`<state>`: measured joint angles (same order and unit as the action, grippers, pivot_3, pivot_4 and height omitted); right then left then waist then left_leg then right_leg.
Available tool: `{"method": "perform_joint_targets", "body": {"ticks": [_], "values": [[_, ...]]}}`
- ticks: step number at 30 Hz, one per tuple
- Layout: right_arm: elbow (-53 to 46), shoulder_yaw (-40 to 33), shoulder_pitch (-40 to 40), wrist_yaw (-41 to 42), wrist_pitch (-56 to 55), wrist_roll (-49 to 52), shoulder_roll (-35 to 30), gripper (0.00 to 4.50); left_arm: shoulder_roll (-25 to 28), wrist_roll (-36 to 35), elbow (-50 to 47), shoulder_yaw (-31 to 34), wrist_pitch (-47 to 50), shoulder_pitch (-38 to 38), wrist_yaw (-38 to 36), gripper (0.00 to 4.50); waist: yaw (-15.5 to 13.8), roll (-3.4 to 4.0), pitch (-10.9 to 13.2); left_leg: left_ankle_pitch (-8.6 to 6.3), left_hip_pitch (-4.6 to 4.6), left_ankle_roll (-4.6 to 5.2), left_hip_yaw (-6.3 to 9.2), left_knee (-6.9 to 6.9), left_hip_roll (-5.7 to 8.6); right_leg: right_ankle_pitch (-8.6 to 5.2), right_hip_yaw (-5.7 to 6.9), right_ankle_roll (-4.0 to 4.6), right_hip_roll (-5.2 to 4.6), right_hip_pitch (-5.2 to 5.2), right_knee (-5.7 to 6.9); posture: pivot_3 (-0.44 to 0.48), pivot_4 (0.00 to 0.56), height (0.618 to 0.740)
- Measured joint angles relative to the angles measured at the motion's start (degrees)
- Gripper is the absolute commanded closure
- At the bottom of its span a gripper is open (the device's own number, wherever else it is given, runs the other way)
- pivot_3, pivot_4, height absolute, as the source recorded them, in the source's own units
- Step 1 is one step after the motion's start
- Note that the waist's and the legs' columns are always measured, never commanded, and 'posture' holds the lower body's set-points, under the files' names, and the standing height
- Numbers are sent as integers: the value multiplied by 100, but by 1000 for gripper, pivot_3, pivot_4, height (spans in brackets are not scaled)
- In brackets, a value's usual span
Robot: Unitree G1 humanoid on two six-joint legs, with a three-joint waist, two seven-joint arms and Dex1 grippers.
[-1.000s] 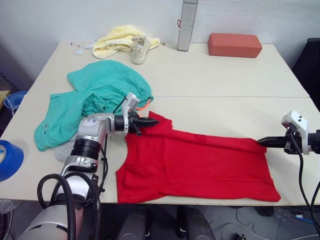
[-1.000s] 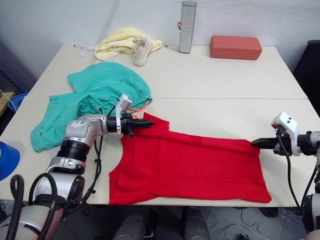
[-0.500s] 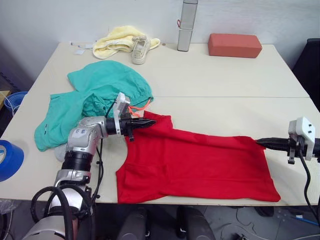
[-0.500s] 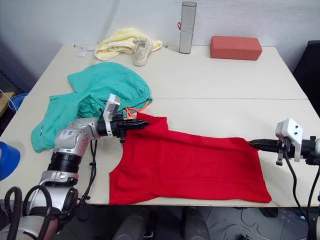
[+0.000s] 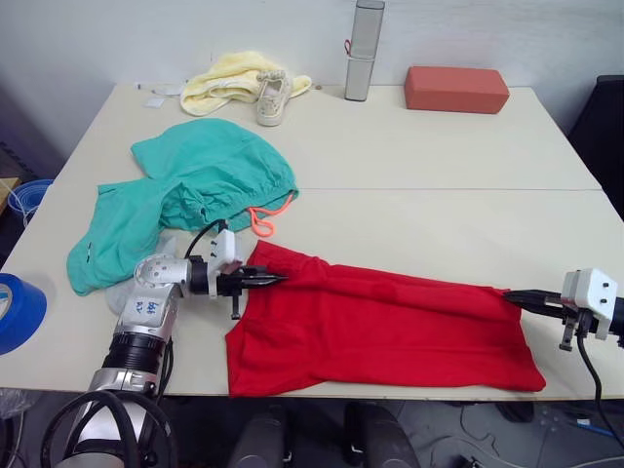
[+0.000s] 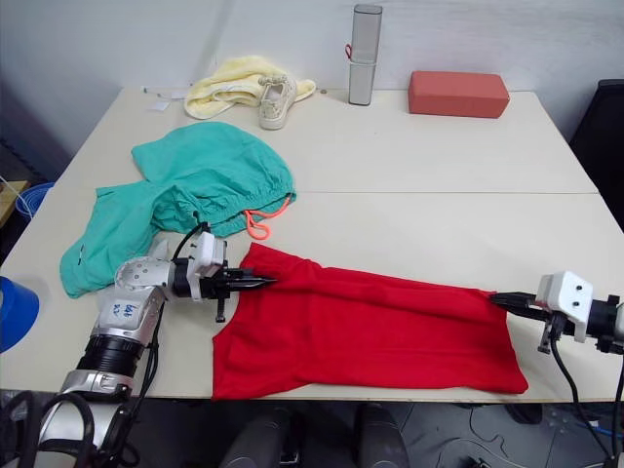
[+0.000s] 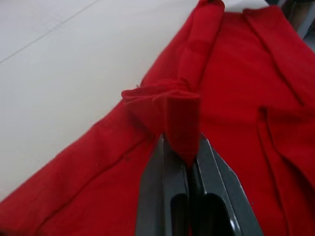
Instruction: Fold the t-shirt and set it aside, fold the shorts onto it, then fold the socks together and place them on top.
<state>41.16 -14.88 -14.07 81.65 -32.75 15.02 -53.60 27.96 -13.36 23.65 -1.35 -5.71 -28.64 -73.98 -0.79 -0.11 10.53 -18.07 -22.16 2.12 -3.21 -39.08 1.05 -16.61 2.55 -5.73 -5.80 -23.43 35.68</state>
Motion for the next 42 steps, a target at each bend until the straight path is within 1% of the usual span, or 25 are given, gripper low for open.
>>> {"method": "perform_joint_targets", "body": {"ticks": [6, 11, 15, 20, 25, 29, 34, 38, 42], "values": [[113, 101, -240, -151, -107, -22, 112, 4489, -41, 7, 300, 24, -465, -14, 103, 4500, 69, 1, 0, 0, -1, 0, 5, 1, -1, -1, 0, 1, -2, 1, 1, 0, 150, 740], [192, 99, -792, -370, -73, 28, 132, 4489, -236, -223, 490, 149, -136, -573, 301, 4500, 74, 0, 0, 1, -5, 1, 11, 0, -1, -1, 9, 1, -2, 2, 5, 0, 150, 740], [307, 100, -974, -488, -74, 25, 135, 4489, -307, -249, 754, 284, -65, -951, 532, 4500, 83, 0, 0, 1, -6, 1, 8, 1, -1, -1, 22, 1, 3, 4, 19, 0, 150, 740], [484, 110, -1103, -635, -228, -45, 197, 4489, -378, -200, 1351, 306, -339, -1182, 699, 4500, 85, 0, 0, 1, -5, 3, 1, 1, -2, 0, 32, 0, 7, 2, 19, 0, 150, 740], [554, 110, -1070, -755, -426, -95, 211, 4489, -415, -198, 1539, 305, -770, -1148, 601, 4500, 82, 0, 0, 1, -5, 2, 3, 1, -2, 0, 30, 0, 6, 3, 19, 0, 150, 740], [479, 104, -719, -725, -445, -11, 211, 4489, -263, -199, 1525, 297, -1070, -854, 325, 4500, 90, 0, 0, 1, -5, 2, 2, 3, -3, 0, 27, 0, 6, 2, 18, 0, 150, 740], [216, 90, -356, -699, -506, 107, 210, 4489, -228, -219, 1405, 297, -1316, -548, 16, 4500, 86, 0, 0, 1, -4, 3, 5, 2, -3, 0, 18, 0, 0, 3, 12, 0, 150, 740], [159, 90, -130, -773, -846, 94, 210, 4489, -197, -219, 1238, 278, -1627, -377, -165, 4500, 88, 1, -1, -1, -4, 4, 7, 2, -3, 0, 10, 0, -1, 4, -4, 0, 150, 740], [161, 90, -41, -866, -1126, 75, 210, 4489, -192, -217, 1181, 223, -1671, -214, -320, 4500, 95, 1, -1, -1, -4, 4, 6, 2, -4, 0, 8, 0, 0, 3, -4, 0, 150, 740]]}}
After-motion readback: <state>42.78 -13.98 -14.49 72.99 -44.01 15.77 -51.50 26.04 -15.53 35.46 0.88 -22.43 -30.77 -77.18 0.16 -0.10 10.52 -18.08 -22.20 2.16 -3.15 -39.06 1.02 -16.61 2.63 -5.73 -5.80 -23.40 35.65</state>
